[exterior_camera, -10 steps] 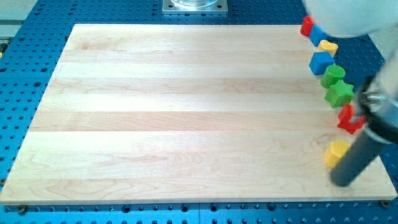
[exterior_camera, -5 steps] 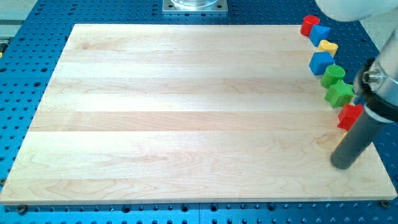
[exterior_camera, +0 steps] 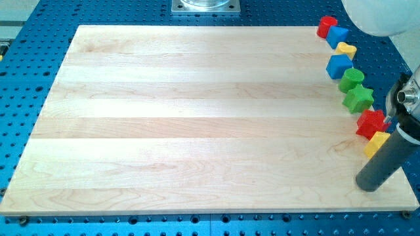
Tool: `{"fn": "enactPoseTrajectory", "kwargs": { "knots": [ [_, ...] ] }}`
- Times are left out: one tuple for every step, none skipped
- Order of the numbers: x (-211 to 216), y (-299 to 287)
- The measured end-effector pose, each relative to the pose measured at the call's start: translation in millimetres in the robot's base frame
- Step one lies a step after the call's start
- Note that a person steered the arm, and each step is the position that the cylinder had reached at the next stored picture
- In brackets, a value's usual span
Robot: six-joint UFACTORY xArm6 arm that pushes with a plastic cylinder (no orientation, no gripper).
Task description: Move all the blocks to the right side of the board
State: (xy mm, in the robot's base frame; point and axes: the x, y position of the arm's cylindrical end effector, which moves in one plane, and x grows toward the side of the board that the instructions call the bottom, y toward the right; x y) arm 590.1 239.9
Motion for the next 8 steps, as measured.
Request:
{"fn": "enactPoseTrajectory", "kwargs": {
  "knots": [
    [-13.9,-15.7],
    [-95.0,-70.0],
    [-184.1,-20.1],
    [-228.4,5.9],
    [-245.6,5.8],
    [-255.5,2.1],
    [-288.4,1.3],
    [-292.5,8.3]
  ]
}}
